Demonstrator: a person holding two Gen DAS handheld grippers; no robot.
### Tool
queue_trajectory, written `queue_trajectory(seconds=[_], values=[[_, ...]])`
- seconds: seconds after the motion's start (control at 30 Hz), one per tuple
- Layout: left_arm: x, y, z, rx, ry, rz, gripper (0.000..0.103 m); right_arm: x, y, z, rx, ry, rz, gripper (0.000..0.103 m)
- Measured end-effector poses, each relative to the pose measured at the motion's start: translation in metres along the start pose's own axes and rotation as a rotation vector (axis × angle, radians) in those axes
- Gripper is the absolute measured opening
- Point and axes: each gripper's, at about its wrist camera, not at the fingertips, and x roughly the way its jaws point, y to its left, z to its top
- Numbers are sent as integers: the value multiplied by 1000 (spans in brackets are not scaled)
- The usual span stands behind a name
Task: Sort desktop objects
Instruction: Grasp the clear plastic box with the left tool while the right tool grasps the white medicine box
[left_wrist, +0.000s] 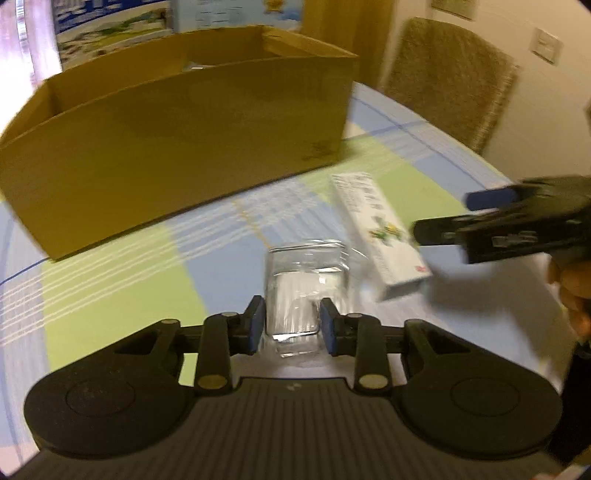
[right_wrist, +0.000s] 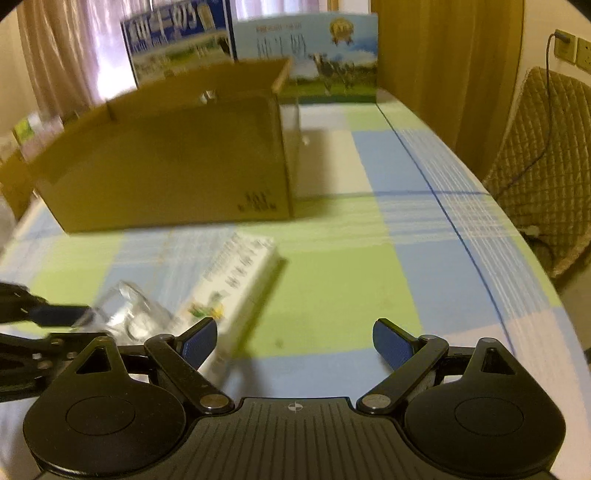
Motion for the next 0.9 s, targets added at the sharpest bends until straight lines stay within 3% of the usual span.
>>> queue_trajectory(seconds=[0.17,0.3,0.43,0.6,0.7,0.73,0.83,0.9], values=[[-1,16,0,-65,-2,100,26,-4,21,-2,-27,-24,112,89],[0,19,-3,-65,6,108,27,8,38,-4,-69,6,128,89],[0,20,-6,-57,8,109,44,19,48,-5,-111,22,107,89],[3,22,-8,-68,7,104,44,32,51,-9,-124,47,97,72],[6,21,-8,-72,9,105,38,35,52,-9,-135,50,88,58],[7,21,-8,-73,12,99,32,35,51,-9,-142,52,85,53],[6,16,-8,-73,11,111,29,30,48,-9,-151,62,65,36],[5,15,-9,-87,10,118,29,27,43,-10,-159,69,34,36]])
